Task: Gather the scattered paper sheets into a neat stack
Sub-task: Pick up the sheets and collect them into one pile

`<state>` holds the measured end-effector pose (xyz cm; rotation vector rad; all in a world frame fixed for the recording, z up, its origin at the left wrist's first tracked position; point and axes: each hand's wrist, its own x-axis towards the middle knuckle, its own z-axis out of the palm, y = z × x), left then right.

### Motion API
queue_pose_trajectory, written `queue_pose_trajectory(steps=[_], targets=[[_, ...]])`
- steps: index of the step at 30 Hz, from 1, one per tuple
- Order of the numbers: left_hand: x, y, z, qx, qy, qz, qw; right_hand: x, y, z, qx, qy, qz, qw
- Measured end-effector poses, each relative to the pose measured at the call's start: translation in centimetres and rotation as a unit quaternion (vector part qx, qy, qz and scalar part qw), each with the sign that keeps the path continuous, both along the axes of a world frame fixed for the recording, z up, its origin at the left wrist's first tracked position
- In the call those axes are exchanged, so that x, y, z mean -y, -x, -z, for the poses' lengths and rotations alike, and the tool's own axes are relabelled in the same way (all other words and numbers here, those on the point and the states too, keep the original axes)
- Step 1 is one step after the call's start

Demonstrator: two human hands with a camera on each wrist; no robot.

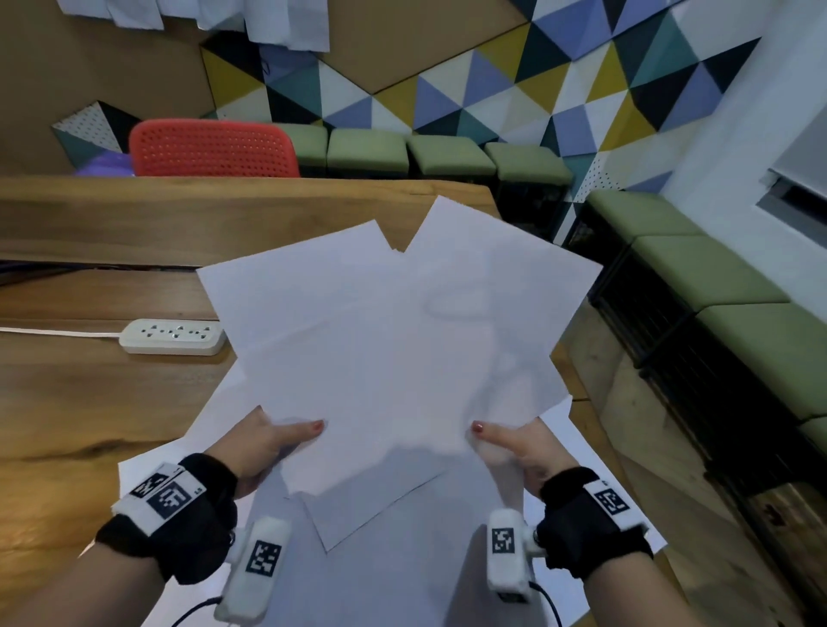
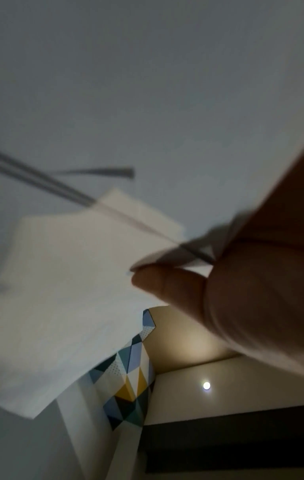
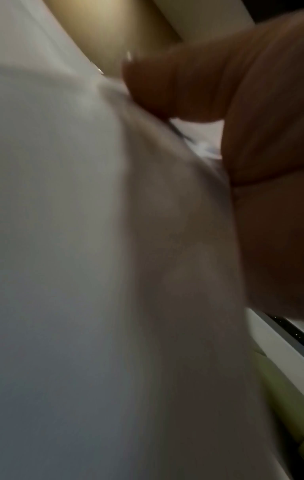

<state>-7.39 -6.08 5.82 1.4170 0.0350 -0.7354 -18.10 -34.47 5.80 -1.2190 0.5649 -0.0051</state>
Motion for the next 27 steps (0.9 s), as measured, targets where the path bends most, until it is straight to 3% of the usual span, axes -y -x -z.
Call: queue_pose_trajectory(steps=[5, 9, 12, 21, 27], targets=[[-1.1, -0.5, 1.0, -0.005, -0.041, -0.005, 0.999, -0.8, -0.6, 2.4, -0.028, 0.1, 0.105, 0.989], [-0.9, 0.4, 2.2, -0.001, -0.04, -0.029, 0.999, -3.8, -0.2, 4.1, -0.028, 0.102, 0.14, 0.984], [-1.1, 0.7, 3.3, -0.001, -0.061, -0.062, 0.996, -4.8, -0.5, 5.5, -0.052, 0.152, 0.13, 0.978], [-1.4, 1.3, 3.6, -0.008, -0.115, -0.048, 0.992, 0.5, -0.9, 7.9, -0.15, 0.197, 0.163, 0.955], [-1.7, 0.9, 4.0, -0.039, -0.115, -0.047, 0.991, 2.6, -1.4, 6.6, -0.166, 0.235, 0.033, 0.957]])
